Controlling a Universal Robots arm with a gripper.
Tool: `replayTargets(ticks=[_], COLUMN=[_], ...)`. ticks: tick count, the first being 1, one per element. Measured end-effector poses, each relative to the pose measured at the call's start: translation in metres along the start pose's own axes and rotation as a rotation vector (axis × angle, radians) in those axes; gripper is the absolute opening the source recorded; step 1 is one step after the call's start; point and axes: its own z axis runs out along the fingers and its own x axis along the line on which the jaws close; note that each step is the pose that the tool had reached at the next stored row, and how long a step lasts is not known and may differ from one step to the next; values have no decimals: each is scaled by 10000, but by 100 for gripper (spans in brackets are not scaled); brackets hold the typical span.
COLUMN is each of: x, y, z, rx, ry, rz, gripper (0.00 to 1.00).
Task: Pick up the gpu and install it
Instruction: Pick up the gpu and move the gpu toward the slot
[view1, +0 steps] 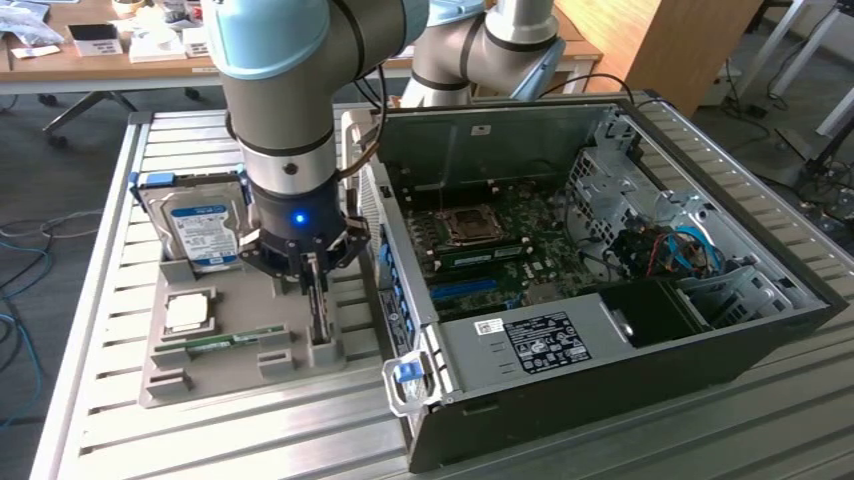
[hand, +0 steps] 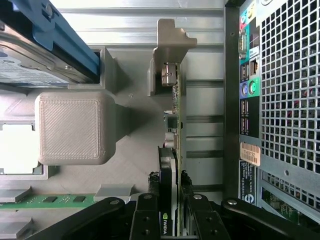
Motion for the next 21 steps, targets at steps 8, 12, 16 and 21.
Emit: replayTargets(ticks=[8, 12, 16, 21], x=[-4, -6, -9, -12], y=[6, 10, 15, 19], z=[-146, -235, -331, -429], rx=[1, 0, 1, 1], ry=[0, 0, 0, 0], rz=[-1, 0, 0, 0], gripper=[27, 27, 27, 27])
